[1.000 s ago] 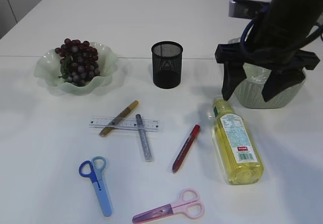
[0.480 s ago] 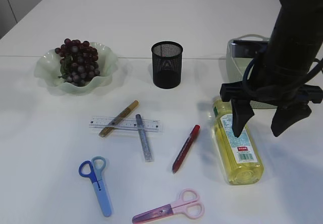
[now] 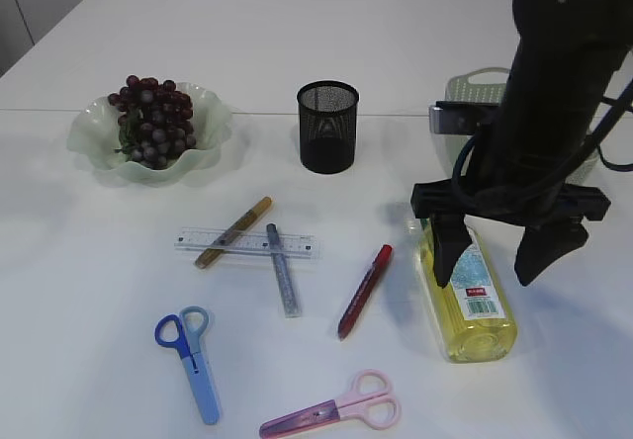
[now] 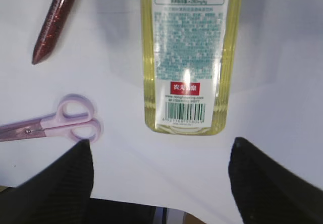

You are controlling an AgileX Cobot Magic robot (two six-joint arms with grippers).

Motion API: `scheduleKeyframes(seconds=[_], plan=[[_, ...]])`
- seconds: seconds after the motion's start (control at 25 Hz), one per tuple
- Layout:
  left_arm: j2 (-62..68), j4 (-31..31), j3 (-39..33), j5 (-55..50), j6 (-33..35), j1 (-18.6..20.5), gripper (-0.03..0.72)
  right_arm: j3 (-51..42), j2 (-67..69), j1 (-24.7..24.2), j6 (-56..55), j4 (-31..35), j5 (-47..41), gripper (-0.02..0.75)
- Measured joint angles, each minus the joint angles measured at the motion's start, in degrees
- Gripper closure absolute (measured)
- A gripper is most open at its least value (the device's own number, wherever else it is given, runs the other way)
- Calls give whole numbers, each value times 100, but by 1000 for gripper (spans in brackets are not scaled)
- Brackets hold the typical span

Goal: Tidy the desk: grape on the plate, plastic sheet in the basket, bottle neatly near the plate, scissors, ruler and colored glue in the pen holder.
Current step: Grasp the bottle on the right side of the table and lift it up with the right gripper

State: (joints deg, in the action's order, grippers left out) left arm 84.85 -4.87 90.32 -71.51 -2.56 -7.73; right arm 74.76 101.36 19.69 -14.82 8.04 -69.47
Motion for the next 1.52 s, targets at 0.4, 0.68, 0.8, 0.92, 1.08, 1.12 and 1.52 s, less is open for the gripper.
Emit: scheduleKeyframes(seconds=[0.4, 0.68, 0.8, 0.92, 1.08, 1.12, 1.52], plan=[[0, -10, 0, 0, 0, 0, 200, -8, 559, 9, -47, -310, 164, 88], [0, -10, 0, 0, 0, 0, 200, 36, 848, 9, -59, -378, 328, 89], [0, -10, 0, 0, 0, 0, 200, 35, 988, 9, -59, -399, 377, 92], [0, -10, 0, 0, 0, 0, 200, 35, 1069, 9, -60, -421, 479, 97], [0, -10, 0, 0, 0, 0, 200, 47, 1215, 9, -70, -421, 552, 101], [0, -10, 0, 0, 0, 0, 200, 47, 1262, 9, -70, -421, 552, 102], [18, 1, 0, 0, 0, 0, 200, 47, 1360, 9, -70, -432, 642, 118]])
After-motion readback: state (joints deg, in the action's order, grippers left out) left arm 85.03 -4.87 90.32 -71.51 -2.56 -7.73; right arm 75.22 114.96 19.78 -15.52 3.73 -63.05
